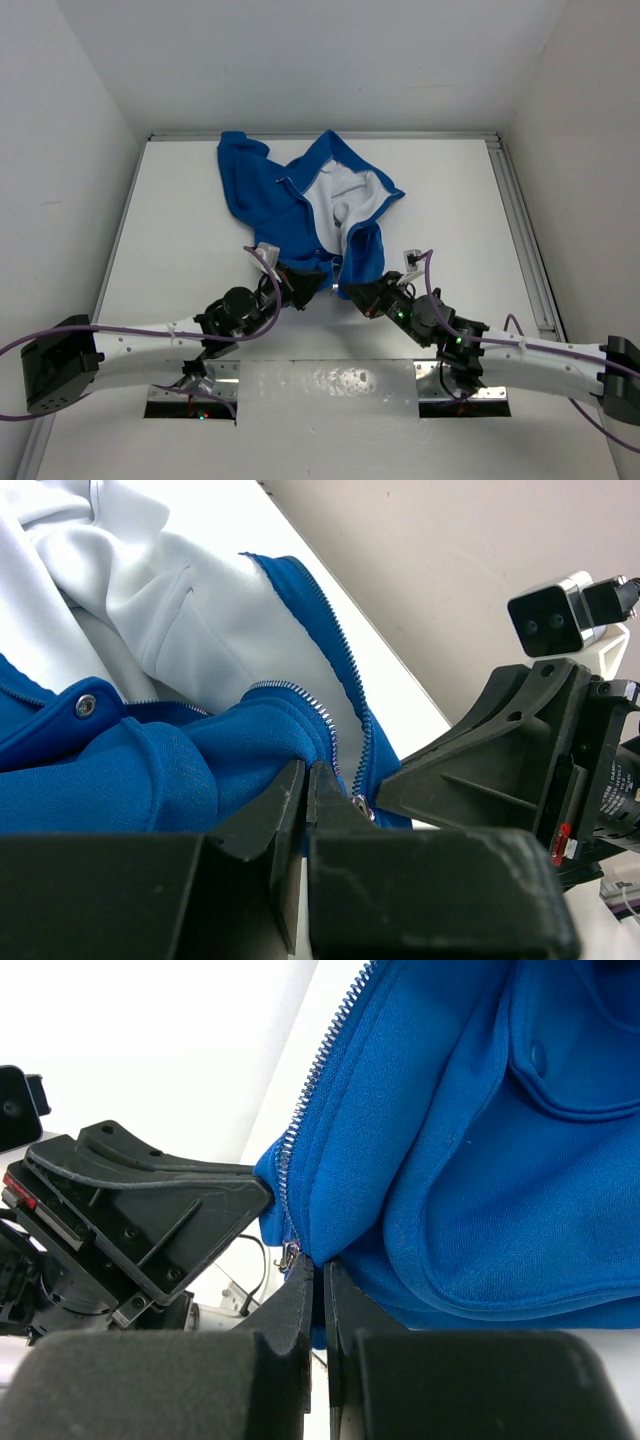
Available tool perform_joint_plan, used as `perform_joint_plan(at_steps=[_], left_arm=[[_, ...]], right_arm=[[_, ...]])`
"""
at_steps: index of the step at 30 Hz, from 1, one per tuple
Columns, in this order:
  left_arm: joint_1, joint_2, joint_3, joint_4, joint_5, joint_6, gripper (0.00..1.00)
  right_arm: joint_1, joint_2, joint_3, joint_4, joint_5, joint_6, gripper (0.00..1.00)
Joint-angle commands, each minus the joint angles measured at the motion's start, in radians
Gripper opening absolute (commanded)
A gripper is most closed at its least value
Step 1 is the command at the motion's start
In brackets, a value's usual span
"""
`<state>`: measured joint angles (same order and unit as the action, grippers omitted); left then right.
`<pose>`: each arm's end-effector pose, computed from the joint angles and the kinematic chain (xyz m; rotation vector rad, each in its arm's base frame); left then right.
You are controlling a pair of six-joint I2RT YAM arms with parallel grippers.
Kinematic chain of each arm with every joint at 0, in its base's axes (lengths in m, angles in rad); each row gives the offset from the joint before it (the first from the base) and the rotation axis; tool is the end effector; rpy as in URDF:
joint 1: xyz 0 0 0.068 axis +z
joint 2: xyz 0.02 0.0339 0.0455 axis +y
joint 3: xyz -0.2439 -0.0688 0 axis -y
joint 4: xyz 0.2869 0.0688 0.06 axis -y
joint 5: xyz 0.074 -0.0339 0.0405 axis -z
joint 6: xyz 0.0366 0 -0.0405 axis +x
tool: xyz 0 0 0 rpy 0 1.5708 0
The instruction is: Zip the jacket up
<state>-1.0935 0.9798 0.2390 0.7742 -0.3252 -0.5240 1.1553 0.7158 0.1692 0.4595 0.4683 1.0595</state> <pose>0.1229 -0.2122 0.1703 0.1901 1.6214 -1.0216 0.1033 0.1932 0.1664 0.3027 1.7922 1.2664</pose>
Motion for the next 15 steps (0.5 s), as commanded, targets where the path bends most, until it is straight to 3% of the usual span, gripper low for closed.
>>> perform_joint_plan(at_steps=[1, 15], left_arm=[[-0.014, -0.003, 0.002, 0.063, 0.006, 0.012, 0.00], [-0.028, -0.001, 0.000, 0.071, 0.011, 0.009, 0.00]], right_arm=[[0.003, 0.001, 0.047, 0.047, -0.014, 0.002, 0.00], [0.004, 0.001, 0.049, 0.053, 0.004, 0.005, 0.00]])
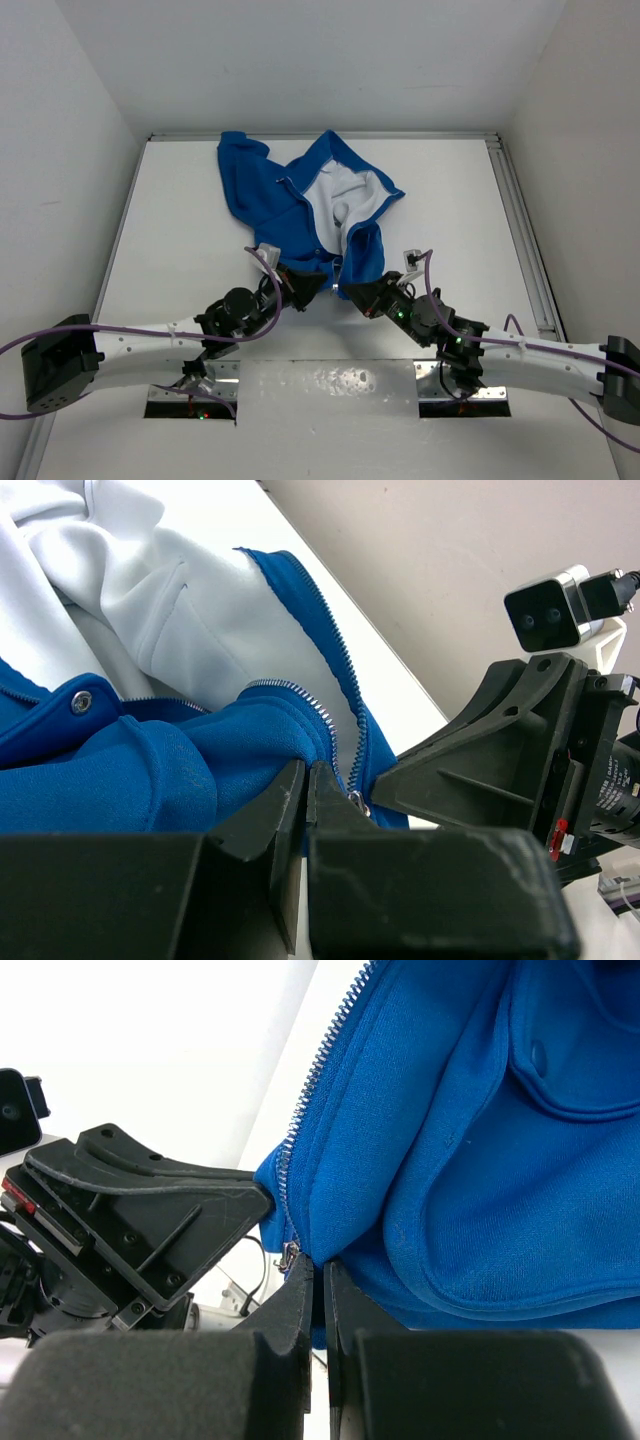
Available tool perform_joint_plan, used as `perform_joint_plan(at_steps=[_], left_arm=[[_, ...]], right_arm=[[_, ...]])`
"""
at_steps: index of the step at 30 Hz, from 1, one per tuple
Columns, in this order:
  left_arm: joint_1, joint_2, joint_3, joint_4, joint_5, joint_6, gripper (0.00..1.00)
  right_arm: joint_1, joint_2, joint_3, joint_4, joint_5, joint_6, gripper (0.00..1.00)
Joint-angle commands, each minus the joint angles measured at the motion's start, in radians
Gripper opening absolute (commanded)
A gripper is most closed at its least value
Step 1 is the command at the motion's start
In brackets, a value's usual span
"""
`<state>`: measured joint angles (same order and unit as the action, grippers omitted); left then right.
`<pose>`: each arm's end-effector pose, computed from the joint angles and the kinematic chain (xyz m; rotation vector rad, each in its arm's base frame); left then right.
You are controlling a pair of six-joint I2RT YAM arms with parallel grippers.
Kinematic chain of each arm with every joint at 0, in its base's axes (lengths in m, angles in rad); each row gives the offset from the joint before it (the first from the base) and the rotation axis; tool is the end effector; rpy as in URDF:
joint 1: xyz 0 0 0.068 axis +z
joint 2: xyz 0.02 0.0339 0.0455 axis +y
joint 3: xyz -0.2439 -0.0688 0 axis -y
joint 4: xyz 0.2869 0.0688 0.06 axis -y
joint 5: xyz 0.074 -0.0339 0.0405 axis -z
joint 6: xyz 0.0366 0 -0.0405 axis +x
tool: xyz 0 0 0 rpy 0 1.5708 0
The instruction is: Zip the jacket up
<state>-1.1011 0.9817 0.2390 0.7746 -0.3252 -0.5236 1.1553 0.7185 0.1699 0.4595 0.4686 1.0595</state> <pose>0.1213 -0.2132 0.1699 0.1973 1.6230 -1.0262 0.1034 0.1934 0.1661 0.3025 1.7938 1.2645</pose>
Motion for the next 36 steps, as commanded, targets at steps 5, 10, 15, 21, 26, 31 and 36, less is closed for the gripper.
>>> perform_joint_plan(at_steps=[5, 10, 15, 21, 26, 31, 36], left_arm=[[-0.028, -0.002, -0.003, 0.075, 0.008, 0.007, 0.00], [-0.031, -0.006, -0.010, 0.075, 0.008, 0.002, 0.00], [-0.037, -0.009, -0.017, 0.075, 0.005, -0.001, 0.00], [-0.048, 0.000, -0.015, 0.068, 0.005, 0.002, 0.00], [-0.057, 0.003, -0.015, 0.055, 0.012, 0.004, 0.00], [-0.060, 0.000, -0.018, 0.008, 0.018, -0.003, 0.00], [-0.062, -0.027, -0.024, -0.041, 0.055, -0.022, 0.00]], right_arm=[[0.004, 0.010, 0.057, 0.056, 0.007, 0.002, 0.00], [0.004, 0.015, 0.057, 0.065, 0.021, 0.005, 0.00], [0.004, 0.018, 0.057, 0.077, 0.034, 0.010, 0.00], [0.004, 0.007, 0.059, 0.082, 0.056, 0.007, 0.00], [0.004, 0.027, 0.088, 0.044, 0.064, 0.000, 0.00], [0.003, 0.056, 0.135, -0.002, 0.047, -0.016, 0.00], [0.004, 0.053, 0.167, -0.067, 0.073, -0.050, 0.00]])
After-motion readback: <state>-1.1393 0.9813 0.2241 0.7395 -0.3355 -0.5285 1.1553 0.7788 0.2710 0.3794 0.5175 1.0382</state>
